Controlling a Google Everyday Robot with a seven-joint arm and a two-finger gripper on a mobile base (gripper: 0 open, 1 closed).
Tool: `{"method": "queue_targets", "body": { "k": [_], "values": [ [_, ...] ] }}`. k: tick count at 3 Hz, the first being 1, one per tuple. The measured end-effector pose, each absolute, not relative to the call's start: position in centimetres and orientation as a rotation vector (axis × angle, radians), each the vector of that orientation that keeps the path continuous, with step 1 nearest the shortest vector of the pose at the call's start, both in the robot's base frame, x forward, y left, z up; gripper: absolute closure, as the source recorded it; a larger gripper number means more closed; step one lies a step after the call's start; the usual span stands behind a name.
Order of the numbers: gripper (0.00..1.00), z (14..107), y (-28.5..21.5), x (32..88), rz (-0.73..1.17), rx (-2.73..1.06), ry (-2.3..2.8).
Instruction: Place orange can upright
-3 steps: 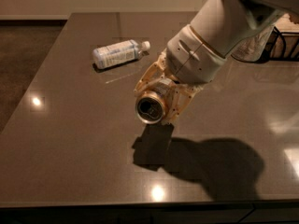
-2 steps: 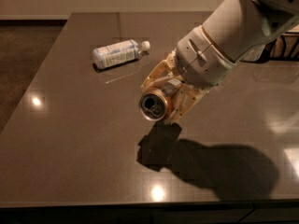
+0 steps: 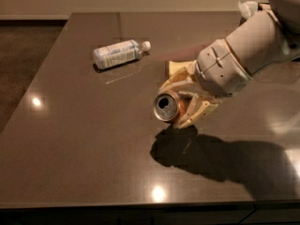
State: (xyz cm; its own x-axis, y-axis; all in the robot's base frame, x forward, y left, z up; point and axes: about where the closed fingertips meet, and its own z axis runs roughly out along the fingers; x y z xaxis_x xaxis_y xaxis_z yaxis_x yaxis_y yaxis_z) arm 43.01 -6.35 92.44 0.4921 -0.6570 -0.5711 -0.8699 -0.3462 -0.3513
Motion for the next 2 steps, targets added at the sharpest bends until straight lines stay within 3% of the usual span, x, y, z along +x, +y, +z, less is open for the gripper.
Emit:
{"method": "queue_targets", "body": {
  "k": [2],
  "values": [
    [1.0, 92.67, -6.16, 44.14, 0.563, -2.06, 1.335]
  ]
}}
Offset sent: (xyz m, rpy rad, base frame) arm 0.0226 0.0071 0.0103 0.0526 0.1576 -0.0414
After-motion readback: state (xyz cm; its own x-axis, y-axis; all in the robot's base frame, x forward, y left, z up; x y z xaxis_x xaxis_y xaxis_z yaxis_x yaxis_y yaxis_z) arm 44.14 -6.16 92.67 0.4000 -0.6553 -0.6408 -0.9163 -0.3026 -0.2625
